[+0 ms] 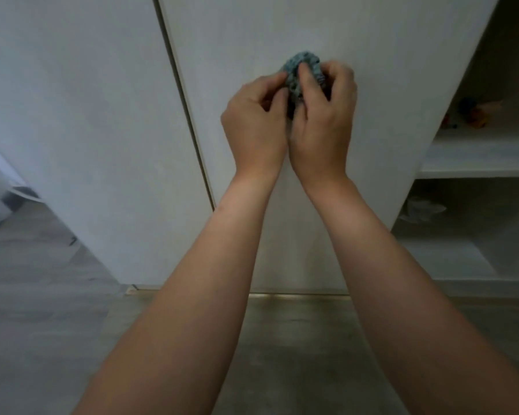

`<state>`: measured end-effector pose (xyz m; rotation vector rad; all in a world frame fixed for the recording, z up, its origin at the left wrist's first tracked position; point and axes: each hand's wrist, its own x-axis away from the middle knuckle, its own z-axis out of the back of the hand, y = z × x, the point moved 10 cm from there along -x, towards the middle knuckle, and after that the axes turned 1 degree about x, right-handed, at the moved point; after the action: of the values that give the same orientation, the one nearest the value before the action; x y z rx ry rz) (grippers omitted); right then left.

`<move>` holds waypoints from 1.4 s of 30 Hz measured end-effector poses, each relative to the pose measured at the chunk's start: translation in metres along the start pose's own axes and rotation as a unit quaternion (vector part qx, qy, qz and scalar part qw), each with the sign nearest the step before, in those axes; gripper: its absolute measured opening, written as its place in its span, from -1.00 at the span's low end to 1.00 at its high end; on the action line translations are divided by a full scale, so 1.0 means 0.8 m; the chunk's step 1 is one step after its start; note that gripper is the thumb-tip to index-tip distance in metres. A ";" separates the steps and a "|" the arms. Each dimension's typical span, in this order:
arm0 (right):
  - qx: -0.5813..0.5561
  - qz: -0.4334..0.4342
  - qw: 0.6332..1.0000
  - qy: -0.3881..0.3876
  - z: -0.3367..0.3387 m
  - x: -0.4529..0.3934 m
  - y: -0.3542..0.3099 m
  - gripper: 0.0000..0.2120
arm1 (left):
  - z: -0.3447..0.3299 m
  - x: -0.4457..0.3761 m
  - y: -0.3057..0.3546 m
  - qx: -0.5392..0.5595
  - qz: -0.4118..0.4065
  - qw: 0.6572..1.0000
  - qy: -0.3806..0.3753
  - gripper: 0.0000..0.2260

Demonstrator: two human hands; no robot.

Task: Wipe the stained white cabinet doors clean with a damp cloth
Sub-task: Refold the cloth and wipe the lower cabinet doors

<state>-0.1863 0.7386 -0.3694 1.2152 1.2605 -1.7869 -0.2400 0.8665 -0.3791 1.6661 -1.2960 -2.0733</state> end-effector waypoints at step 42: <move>-0.093 -0.476 0.872 -0.065 -0.135 0.382 0.078 -0.78 | 0.130 0.213 -0.333 0.069 0.354 0.932 -0.038 -0.71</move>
<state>-0.2120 0.8227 -0.6874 0.3128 2.1008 -2.2469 -0.2938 0.9745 -0.6896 0.9346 -1.7625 -1.6375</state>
